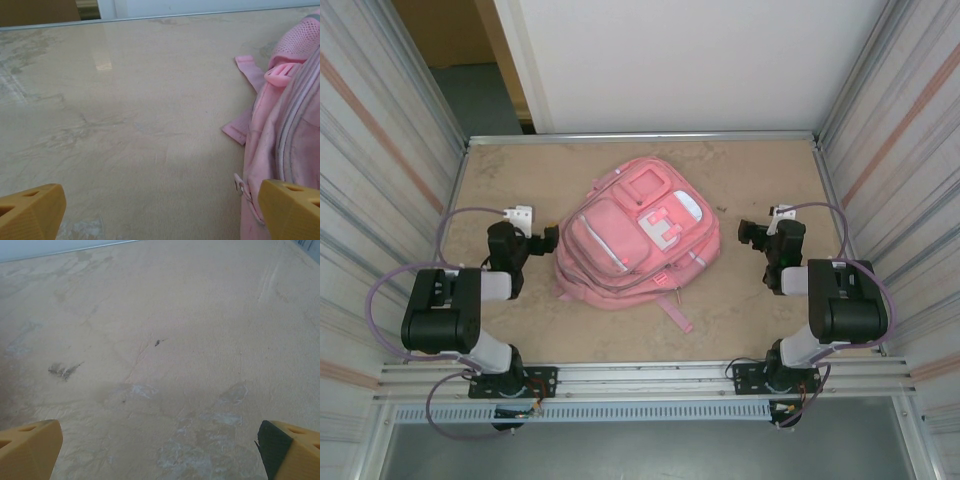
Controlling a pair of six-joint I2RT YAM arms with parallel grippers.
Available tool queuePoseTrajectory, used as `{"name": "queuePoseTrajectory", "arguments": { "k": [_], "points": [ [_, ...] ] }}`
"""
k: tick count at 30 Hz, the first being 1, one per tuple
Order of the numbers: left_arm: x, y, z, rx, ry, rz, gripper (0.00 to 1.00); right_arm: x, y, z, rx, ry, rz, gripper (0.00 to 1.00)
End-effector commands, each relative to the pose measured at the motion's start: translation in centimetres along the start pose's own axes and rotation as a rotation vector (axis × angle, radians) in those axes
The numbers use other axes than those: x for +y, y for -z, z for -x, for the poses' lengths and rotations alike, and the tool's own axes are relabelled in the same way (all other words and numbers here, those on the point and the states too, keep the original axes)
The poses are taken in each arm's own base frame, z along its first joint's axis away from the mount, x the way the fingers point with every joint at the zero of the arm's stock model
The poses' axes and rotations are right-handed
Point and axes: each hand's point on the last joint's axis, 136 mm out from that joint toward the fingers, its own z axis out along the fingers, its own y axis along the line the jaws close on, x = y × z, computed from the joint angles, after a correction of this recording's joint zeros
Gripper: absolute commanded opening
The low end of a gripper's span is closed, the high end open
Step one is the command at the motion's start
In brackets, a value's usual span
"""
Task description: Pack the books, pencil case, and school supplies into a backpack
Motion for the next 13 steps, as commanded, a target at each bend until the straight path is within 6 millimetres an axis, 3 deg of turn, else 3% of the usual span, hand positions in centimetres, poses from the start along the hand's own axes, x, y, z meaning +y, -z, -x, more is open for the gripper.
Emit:
{"name": "queuePoseTrajectory", "arguments": {
  "k": [1, 13],
  "points": [
    [0.17, -0.07, 0.43, -0.004, 0.007, 0.007, 0.98, 0.24, -0.19, 0.79, -0.012, 0.027, 0.01, 0.99],
    [0.16, -0.07, 0.48, -0.006, 0.006, 0.007, 0.99, 0.27, -0.15, 0.82, -0.012, 0.025, 0.02, 1.0]
  ]
}}
